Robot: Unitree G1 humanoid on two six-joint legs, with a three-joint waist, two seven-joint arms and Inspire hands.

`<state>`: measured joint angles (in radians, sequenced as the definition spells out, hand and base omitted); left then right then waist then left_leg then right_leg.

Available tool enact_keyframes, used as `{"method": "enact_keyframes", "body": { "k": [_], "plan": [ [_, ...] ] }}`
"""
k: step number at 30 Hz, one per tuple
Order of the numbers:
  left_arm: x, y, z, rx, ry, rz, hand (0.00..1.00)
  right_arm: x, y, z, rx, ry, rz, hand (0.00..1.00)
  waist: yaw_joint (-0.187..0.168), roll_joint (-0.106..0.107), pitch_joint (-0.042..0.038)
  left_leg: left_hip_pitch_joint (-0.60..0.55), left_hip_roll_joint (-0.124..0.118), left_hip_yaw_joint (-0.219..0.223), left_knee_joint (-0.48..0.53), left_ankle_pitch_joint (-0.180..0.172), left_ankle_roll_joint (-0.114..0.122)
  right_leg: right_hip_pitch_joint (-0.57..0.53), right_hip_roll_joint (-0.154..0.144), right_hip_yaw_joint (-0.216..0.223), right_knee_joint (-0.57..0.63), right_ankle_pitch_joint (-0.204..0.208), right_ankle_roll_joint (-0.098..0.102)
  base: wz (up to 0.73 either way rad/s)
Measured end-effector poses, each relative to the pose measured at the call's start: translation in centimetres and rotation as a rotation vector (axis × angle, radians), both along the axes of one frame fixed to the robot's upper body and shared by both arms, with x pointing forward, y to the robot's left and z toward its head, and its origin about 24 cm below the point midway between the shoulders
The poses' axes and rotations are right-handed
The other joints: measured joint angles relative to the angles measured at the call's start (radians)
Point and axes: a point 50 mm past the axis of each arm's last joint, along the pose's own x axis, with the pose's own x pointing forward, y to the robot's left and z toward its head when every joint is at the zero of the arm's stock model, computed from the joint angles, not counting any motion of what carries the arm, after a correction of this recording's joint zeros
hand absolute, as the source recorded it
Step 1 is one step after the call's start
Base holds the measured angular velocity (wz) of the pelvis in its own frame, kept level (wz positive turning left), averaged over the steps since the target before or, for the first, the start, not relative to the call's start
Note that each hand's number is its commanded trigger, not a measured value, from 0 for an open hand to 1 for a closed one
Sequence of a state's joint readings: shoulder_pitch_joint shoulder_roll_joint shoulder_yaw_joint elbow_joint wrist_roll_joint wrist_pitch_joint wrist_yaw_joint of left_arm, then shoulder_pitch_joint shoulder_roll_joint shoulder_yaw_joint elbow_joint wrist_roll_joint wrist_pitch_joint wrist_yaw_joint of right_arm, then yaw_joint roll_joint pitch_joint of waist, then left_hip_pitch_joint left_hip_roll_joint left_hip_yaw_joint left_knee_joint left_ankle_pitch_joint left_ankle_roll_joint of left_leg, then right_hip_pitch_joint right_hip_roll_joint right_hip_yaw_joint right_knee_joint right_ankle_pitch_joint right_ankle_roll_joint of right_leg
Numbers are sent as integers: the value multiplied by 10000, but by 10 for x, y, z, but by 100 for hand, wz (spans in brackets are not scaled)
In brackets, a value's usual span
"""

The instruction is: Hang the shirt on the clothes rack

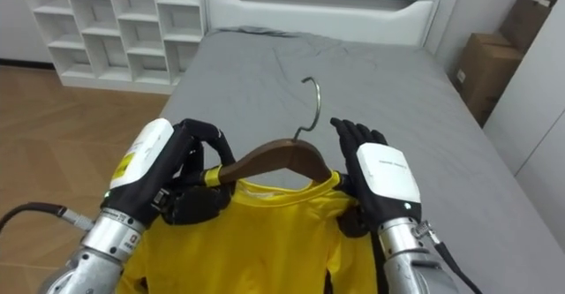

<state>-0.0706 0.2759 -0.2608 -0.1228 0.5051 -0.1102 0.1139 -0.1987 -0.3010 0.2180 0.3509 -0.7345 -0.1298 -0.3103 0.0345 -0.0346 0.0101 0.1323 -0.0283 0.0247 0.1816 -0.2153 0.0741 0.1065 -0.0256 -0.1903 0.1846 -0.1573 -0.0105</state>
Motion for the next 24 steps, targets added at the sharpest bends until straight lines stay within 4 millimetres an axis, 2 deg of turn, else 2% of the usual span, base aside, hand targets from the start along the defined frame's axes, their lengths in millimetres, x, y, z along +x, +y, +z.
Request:
{"method": "enact_keyframes", "body": {
  "k": [18,24],
  "plan": [
    [-1,-3,-1,-3,106,-141,100,-1,-6,-7,192,341,-413,100,-2,2,-1,15,-4,5,10,0,0,62,6,25,6,0,0,0],
    [1,4,0,-20,127,232,100,-1,-1,-7,261,302,-115,100,-27,3,-1,11,-4,9,17,0,0,63,6,24,6,0,0,0]
  ]
}}
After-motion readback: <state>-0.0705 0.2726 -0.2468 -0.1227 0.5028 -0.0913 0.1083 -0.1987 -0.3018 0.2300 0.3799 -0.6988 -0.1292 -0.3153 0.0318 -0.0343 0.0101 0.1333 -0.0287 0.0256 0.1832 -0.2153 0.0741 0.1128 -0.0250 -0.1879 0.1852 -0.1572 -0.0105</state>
